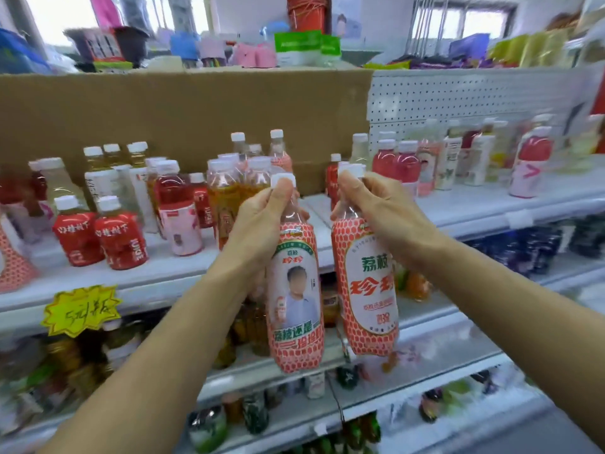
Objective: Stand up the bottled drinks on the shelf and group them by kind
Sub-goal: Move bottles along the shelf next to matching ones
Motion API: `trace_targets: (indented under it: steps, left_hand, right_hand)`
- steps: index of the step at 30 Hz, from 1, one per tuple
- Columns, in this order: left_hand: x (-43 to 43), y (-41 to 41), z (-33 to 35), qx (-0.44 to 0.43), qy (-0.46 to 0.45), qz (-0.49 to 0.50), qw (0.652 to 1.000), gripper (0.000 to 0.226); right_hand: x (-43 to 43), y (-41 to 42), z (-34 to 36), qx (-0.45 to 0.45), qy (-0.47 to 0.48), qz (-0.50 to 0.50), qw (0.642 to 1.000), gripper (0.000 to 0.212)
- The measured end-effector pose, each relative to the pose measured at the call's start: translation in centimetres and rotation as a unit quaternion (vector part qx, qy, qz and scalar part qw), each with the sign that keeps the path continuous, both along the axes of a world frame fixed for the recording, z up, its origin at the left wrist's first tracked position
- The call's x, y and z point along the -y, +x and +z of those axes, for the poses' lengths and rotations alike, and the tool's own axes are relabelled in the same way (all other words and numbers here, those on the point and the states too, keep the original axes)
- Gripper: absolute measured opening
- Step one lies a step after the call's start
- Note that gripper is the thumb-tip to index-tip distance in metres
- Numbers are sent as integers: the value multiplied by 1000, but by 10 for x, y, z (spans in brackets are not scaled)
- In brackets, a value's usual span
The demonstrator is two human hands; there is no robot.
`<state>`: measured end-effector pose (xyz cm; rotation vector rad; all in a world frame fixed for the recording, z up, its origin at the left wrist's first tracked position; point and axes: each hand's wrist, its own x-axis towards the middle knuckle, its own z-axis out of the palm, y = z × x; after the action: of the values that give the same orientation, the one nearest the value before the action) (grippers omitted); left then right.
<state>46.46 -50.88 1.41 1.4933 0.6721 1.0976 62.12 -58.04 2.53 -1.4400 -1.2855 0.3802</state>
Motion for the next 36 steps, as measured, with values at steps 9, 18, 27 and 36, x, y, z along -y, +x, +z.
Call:
trace_targets:
  steps: [9, 18, 27, 36]
  left_hand:
    - [36, 138, -15, -20, -13, -50, 998, 35]
    - [21, 281, -42, -31, -32, -94, 995, 34]
    - [-8, 452, -27, -8, -70, -132, 989, 32]
    - [-10, 579, -9, -8, -62, -148, 987, 34]
  right_hand:
    - [59, 132, -16, -62, -3, -65, 996, 48]
    - [61, 277, -42, -127, 0, -96, 987, 38]
    - [33, 439, -24, -98, -4, -103, 990, 36]
    - [31, 574, -17, -139, 19, -65, 988, 46]
